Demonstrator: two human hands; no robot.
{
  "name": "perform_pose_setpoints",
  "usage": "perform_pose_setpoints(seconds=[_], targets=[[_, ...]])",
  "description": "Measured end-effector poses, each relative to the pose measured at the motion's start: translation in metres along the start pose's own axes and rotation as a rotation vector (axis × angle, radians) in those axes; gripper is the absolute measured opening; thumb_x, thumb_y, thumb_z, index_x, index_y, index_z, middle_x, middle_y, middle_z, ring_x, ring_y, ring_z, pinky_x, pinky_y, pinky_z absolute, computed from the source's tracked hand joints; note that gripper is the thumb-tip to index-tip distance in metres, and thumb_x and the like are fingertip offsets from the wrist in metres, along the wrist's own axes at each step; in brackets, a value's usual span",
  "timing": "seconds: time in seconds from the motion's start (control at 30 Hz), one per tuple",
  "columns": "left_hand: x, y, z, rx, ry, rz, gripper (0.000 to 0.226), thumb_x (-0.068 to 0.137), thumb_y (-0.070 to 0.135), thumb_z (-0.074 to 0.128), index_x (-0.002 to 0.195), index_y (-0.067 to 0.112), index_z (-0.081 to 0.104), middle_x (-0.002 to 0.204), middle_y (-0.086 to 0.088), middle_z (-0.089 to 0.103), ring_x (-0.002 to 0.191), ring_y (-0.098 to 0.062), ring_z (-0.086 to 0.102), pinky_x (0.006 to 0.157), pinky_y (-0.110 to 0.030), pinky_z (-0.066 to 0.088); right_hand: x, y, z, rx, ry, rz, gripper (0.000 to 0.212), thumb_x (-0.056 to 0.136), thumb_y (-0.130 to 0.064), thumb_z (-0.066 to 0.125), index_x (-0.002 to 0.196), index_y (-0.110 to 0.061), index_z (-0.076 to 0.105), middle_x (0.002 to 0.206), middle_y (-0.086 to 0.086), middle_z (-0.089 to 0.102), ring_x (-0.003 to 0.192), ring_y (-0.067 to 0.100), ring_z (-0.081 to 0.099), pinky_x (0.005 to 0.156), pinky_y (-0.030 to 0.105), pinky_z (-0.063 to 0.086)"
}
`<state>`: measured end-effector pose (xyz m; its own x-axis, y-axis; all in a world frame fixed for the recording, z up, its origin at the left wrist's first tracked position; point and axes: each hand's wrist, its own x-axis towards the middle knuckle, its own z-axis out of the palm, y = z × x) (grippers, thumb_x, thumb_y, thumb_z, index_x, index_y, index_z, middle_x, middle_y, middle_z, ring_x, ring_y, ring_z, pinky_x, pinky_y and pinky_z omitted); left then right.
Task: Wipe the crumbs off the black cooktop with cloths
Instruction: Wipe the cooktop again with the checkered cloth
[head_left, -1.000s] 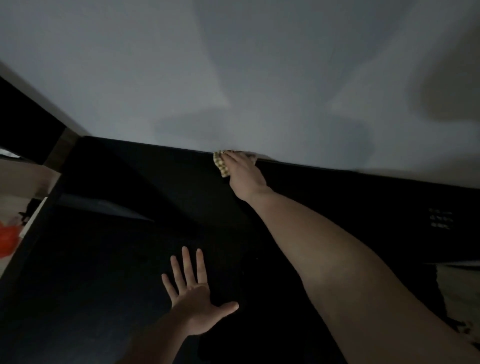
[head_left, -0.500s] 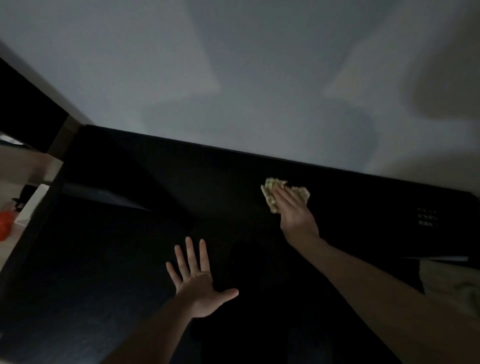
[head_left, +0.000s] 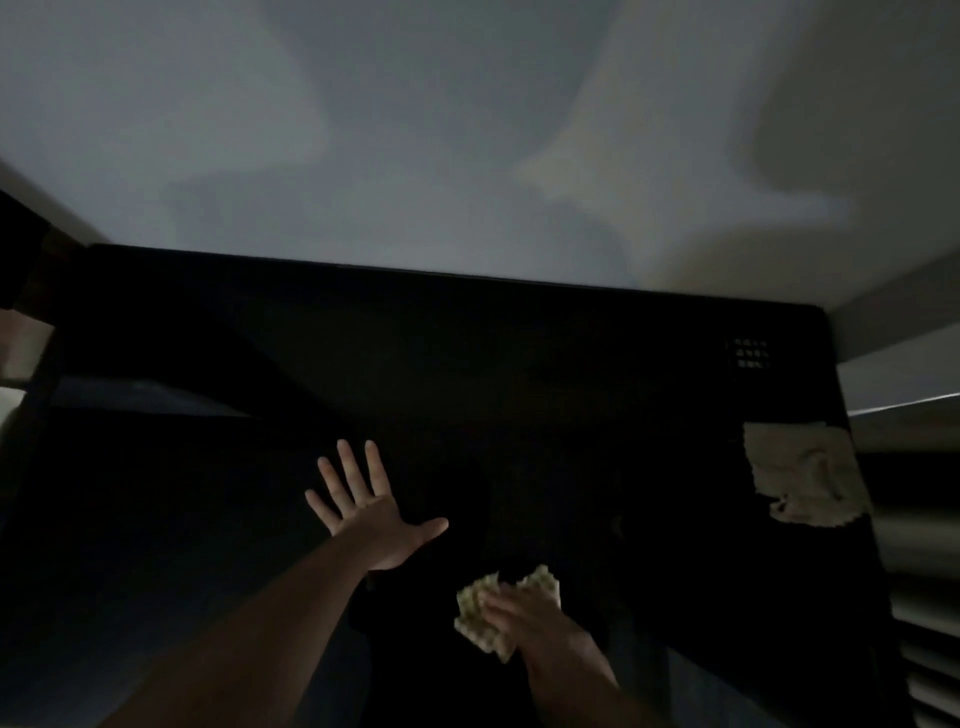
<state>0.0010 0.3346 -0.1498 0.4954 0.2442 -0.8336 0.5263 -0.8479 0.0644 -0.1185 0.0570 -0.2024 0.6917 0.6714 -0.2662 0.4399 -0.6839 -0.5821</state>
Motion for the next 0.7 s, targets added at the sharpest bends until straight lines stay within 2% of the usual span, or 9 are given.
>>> perform_pose_setpoints(seconds=[0.07, 0.13, 0.2, 0.27, 0.37, 0.43, 0.5, 0.6, 0.7], targets=[[0.001, -0.001, -0.002, -0.006, -0.022, 0.006, 0.152, 0.057, 0.097, 0.052, 0.144, 0.022, -0.048, 0.140, -0.010, -0.065, 0.136, -0.041, -0.051, 0.119, -0.066, -0.018, 0.024, 0.001, -0.042, 0.187, 0.086, 0.143, 0.064, 0.106, -0.061, 0.008, 0.153, -0.043, 0.048, 0.162, -0.028, 0.042, 0.155, 0.001, 0.034, 0.126, 0.017, 0.025], [0.002, -0.002, -0.002, -0.010, -0.036, 0.022, 0.153, 0.057, 0.097, 0.052, 0.144, 0.021, -0.048, 0.139, -0.010, -0.066, 0.136, -0.041, -0.052, 0.118, -0.066, -0.019, 0.062, 0.008, -0.094, 0.202, 0.199, 0.259, 0.053, 0.112, -0.035, 0.021, 0.155, -0.031, 0.051, 0.164, -0.015, 0.045, 0.155, 0.009, 0.038, 0.123, 0.007, 0.018], [0.004, -0.003, 0.000, -0.005, -0.034, 0.029, 0.154, 0.055, 0.098, 0.051, 0.143, 0.021, -0.050, 0.137, -0.010, -0.067, 0.136, -0.042, -0.052, 0.118, -0.067, -0.019, 0.107, 0.037, -0.138, 0.136, 0.400, 0.322, 0.052, 0.105, -0.001, 0.041, 0.152, -0.020, 0.057, 0.160, -0.006, 0.051, 0.151, 0.013, 0.044, 0.125, 0.011, 0.022], [0.006, -0.004, 0.001, -0.008, -0.028, 0.031, 0.154, 0.055, 0.099, 0.050, 0.142, 0.021, -0.051, 0.135, -0.009, -0.069, 0.135, -0.042, -0.052, 0.117, -0.067, -0.019, 0.147, 0.073, -0.166, 0.060, 0.493, 0.373, 0.057, 0.100, 0.007, 0.048, 0.151, -0.017, 0.057, 0.161, -0.001, 0.051, 0.152, 0.021, 0.044, 0.130, 0.029, 0.026], [0.008, -0.005, 0.003, -0.004, -0.021, 0.040, 0.153, 0.056, 0.098, 0.051, 0.141, 0.021, -0.051, 0.135, -0.010, -0.068, 0.135, -0.041, -0.053, 0.117, -0.067, -0.019, 0.188, 0.113, -0.177, -0.036, 0.350, 0.491, 0.056, 0.104, -0.003, 0.052, 0.158, -0.018, 0.047, 0.172, 0.012, 0.032, 0.160, 0.039, 0.025, 0.131, 0.051, 0.023], [0.008, -0.005, 0.004, -0.002, -0.024, 0.043, 0.153, 0.057, 0.097, 0.051, 0.141, 0.021, -0.051, 0.137, -0.010, -0.068, 0.135, -0.041, -0.052, 0.117, -0.066, -0.020, 0.201, 0.116, -0.162, -0.137, 0.305, 0.566, 0.055, 0.111, -0.023, 0.044, 0.165, -0.024, 0.032, 0.177, 0.011, 0.015, 0.163, 0.039, 0.011, 0.133, 0.054, 0.011], [0.008, -0.004, 0.004, 0.005, -0.016, 0.044, 0.153, 0.057, 0.097, 0.052, 0.142, 0.021, -0.051, 0.137, -0.009, -0.068, 0.136, -0.041, -0.052, 0.117, -0.066, -0.020, 0.199, 0.102, -0.144, -0.194, 0.343, 0.570, 0.056, 0.111, -0.032, 0.037, 0.166, -0.029, 0.027, 0.178, 0.008, 0.013, 0.164, 0.037, 0.009, 0.132, 0.054, 0.008], [0.008, -0.003, 0.004, 0.005, -0.021, 0.033, 0.153, 0.057, 0.096, 0.053, 0.143, 0.022, -0.050, 0.138, -0.009, -0.067, 0.136, -0.041, -0.052, 0.118, -0.065, -0.019, 0.165, 0.065, -0.111, -0.200, 0.295, 0.379, 0.061, 0.103, -0.026, 0.046, 0.163, -0.026, 0.036, 0.175, 0.005, 0.024, 0.163, 0.032, 0.017, 0.132, 0.053, 0.015], [0.004, -0.001, 0.004, 0.017, -0.008, 0.018, 0.151, 0.059, 0.095, 0.054, 0.144, 0.023, -0.048, 0.141, -0.009, -0.064, 0.138, -0.040, -0.050, 0.119, -0.065, -0.017, 0.102, 0.025, -0.062, -0.144, 0.212, 0.180, 0.060, 0.104, -0.023, 0.049, 0.162, -0.026, 0.039, 0.175, 0.000, 0.026, 0.165, 0.024, 0.012, 0.133, 0.050, 0.014]])
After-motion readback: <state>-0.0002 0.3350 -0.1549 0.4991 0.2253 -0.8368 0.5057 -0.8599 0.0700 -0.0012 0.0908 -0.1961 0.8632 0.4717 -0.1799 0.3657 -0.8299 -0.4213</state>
